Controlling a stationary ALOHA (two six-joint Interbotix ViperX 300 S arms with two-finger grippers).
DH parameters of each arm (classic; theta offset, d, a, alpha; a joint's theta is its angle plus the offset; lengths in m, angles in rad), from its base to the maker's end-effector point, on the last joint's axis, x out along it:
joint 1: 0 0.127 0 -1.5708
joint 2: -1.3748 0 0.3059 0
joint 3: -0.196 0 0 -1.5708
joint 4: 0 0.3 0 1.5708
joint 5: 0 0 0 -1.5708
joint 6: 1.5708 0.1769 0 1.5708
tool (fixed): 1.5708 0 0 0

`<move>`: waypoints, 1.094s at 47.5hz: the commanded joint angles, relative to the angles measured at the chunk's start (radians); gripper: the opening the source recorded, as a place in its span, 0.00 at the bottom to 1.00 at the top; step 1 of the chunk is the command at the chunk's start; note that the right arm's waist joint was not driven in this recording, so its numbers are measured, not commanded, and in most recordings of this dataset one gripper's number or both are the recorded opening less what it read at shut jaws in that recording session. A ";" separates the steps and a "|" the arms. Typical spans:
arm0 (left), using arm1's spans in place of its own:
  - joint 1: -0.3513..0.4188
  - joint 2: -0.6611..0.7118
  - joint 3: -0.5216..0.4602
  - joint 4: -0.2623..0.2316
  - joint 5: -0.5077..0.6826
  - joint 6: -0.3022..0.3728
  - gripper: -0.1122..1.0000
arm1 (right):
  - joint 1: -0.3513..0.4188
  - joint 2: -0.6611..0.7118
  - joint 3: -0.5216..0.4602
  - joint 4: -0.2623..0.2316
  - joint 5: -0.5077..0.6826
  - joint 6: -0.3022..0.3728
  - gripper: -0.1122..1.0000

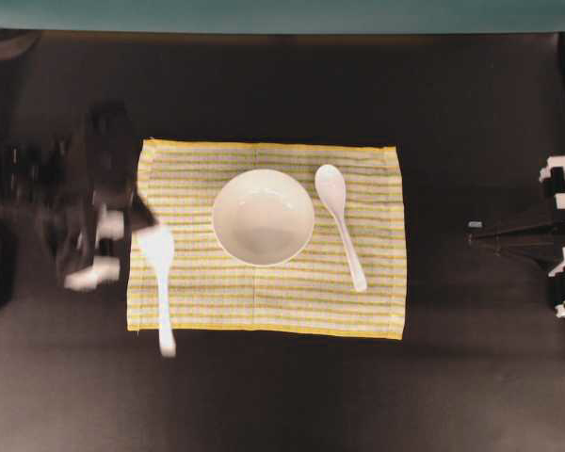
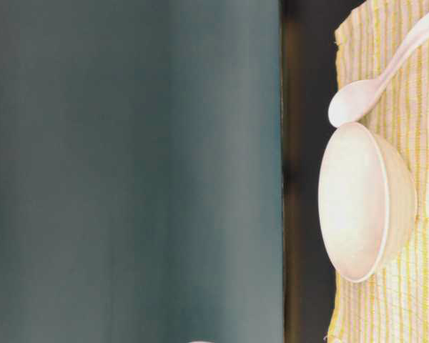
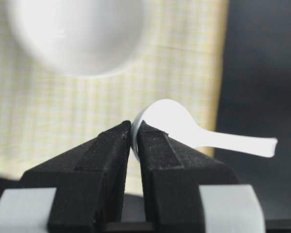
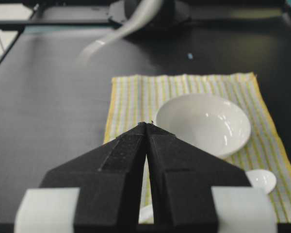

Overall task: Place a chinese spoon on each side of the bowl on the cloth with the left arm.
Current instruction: 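Lift the spoon and lower it onto the cloth left of the bowl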

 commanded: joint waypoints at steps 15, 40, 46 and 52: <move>0.176 0.172 0.026 0.003 -0.094 0.166 0.17 | 0.000 0.005 -0.006 0.002 -0.015 0.002 0.11; 0.273 0.270 0.110 0.003 -0.379 0.244 0.17 | 0.000 0.005 -0.005 0.002 -0.012 0.002 0.11; 0.275 0.267 0.130 0.003 -0.433 0.241 0.17 | 0.000 0.006 -0.002 0.002 -0.012 0.002 0.11; 0.275 0.273 0.138 0.003 -0.445 0.232 0.17 | 0.000 0.005 -0.002 0.002 -0.015 0.002 0.11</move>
